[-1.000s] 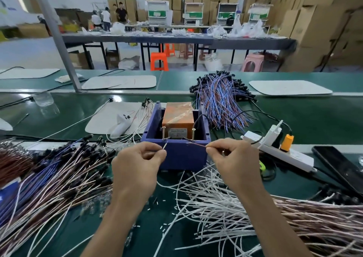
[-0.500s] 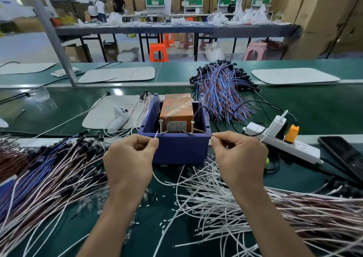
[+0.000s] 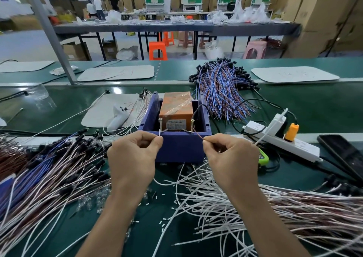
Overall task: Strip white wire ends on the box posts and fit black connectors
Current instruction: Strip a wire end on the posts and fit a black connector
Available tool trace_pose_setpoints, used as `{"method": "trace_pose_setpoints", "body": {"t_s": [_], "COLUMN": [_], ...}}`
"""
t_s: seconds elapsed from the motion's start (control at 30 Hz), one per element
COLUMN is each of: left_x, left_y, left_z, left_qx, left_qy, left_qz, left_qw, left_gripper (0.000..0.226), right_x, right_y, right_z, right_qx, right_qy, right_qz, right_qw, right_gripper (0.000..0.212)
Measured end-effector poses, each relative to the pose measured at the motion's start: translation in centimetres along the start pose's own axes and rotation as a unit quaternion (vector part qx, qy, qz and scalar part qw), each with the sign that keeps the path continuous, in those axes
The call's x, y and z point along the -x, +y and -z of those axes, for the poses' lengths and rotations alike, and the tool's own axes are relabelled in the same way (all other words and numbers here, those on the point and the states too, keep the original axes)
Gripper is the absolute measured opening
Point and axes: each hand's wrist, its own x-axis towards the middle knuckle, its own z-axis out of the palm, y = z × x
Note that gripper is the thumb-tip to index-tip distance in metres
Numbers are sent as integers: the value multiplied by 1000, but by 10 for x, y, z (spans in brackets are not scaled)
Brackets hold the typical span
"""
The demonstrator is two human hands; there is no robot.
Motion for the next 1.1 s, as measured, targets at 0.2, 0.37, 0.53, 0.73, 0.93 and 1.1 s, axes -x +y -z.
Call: {"method": "trace_pose_setpoints", "body": {"t_s": [0.2,0.37,0.53,0.73,0.93,1.1], "left_x": [1,3,10,10,-10,-8], "left_y": [3,1,3,17,16,4], "left_z": [2,2,7,19,50,48], "left_qx": [22,27,96,336,581,456], "left_qy": [-15,-2,12,37,63,54], "left_qz": [-10,-4,-6,92,218,161], "left_qw": [1000,1000,995,937,782,874], "left_gripper": [20,18,16,14,12,15], "right_x": [1,5,9,21,20,0], "right_y": [-1,-1,-11,-31,-35,-35], "right_z": [2,1,8,13,27,34], "right_qx": [-9,-18,-40,139,156,-67], "right_qy": [-20,-40,-94,-307,-428,-267], "right_qz": [19,31,37,53,8,-119], "right_qw": [1000,999,994,940,890,954], "right_gripper": [6,7,6,59,37,37]}}
